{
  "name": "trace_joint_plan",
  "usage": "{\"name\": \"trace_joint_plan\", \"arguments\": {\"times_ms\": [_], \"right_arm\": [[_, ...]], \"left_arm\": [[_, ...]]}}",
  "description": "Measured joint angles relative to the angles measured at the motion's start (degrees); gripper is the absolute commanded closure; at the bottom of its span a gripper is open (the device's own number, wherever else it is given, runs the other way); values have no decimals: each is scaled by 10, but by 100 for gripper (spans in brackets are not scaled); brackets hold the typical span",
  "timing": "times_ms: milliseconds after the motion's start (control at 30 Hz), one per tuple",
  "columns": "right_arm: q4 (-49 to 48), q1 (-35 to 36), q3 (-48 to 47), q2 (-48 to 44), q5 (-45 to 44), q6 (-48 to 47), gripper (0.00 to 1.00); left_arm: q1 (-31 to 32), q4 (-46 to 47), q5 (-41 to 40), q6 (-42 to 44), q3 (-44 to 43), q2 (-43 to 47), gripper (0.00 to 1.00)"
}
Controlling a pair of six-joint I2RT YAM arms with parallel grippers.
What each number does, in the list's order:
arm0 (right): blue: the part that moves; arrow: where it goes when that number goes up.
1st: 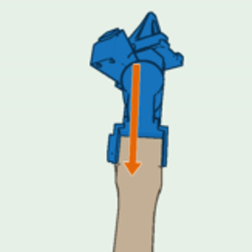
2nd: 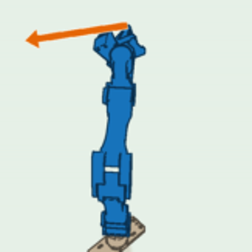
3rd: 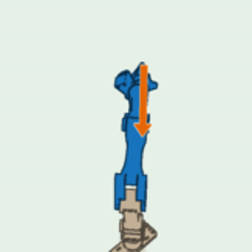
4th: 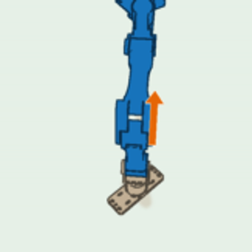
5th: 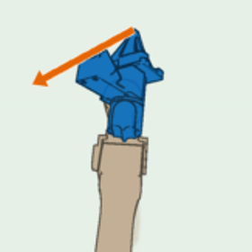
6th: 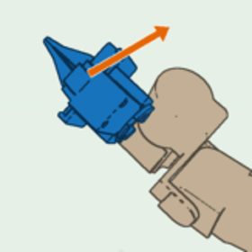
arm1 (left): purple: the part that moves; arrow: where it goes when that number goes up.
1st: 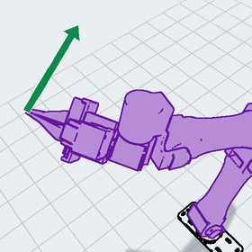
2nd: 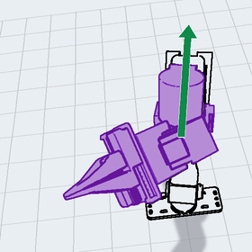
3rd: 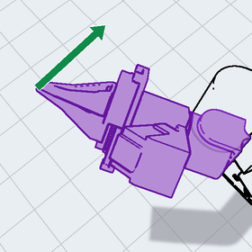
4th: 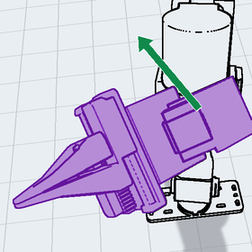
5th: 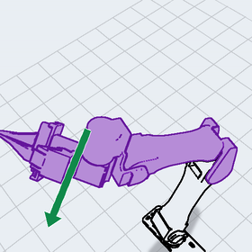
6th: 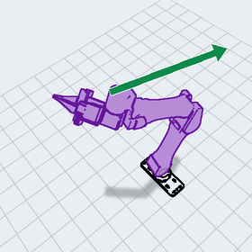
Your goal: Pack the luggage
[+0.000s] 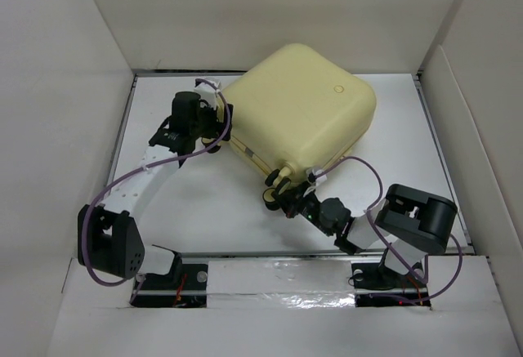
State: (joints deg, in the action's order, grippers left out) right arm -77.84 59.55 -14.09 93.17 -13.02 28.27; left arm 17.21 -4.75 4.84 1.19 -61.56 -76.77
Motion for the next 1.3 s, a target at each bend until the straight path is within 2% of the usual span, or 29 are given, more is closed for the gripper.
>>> {"name": "trace_joint_plan", "arguments": {"times_ms": [367,700,867,1167,1267,1300], "right_arm": [[-30,-20,-1,22,34,-2,100],[-53,-29,0,38,51,-2,100],[-54,-31,0,39,54,-2,100],[-49,-36,4,32,63,3,100],[-49,-37,4,32,64,3,100],[-49,-37,4,32,65,3,100]], "left_arm": [[-1,-22,-82,29,-2,-13,5],[-17,-3,-80,34,-14,52,3],[-24,-7,-59,44,-59,-15,3],[-32,-56,-20,59,-76,-91,5],[-32,-62,-15,61,-80,-98,11],[-32,-63,-14,61,-81,-100,18]]}}
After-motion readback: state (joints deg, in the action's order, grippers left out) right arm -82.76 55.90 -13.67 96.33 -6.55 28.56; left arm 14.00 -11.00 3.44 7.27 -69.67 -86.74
